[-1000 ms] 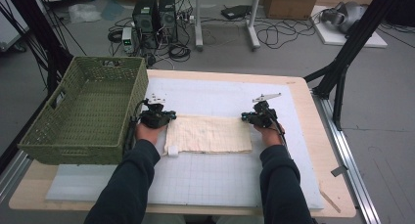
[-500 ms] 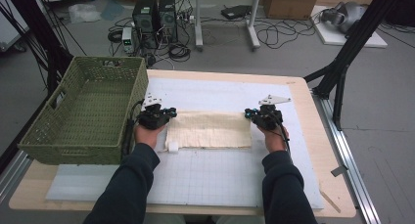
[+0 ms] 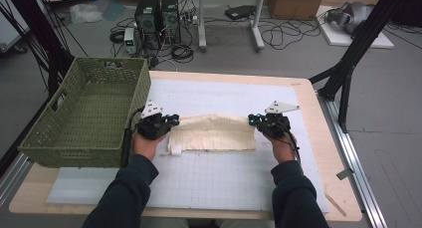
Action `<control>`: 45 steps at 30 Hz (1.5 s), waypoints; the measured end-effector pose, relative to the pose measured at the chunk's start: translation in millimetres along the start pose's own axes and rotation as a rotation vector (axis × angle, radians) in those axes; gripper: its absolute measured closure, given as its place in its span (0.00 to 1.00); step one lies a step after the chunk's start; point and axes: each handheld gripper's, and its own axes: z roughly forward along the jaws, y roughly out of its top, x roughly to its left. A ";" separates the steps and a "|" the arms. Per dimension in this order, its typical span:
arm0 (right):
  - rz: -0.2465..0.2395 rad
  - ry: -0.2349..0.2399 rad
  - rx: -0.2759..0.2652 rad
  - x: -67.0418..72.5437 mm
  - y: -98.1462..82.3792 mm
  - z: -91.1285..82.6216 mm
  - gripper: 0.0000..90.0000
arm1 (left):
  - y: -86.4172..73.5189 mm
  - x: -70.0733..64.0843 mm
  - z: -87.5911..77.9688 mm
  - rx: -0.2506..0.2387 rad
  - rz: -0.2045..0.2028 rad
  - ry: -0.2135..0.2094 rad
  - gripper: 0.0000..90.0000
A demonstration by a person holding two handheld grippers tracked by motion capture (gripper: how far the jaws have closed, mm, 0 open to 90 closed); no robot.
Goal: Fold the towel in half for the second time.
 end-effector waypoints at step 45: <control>-0.049 0.024 0.048 39.4 -43.8 -25.2 0.84 | -18.7 -12.5 -32.6 -0.080 -0.108 -0.038 0.69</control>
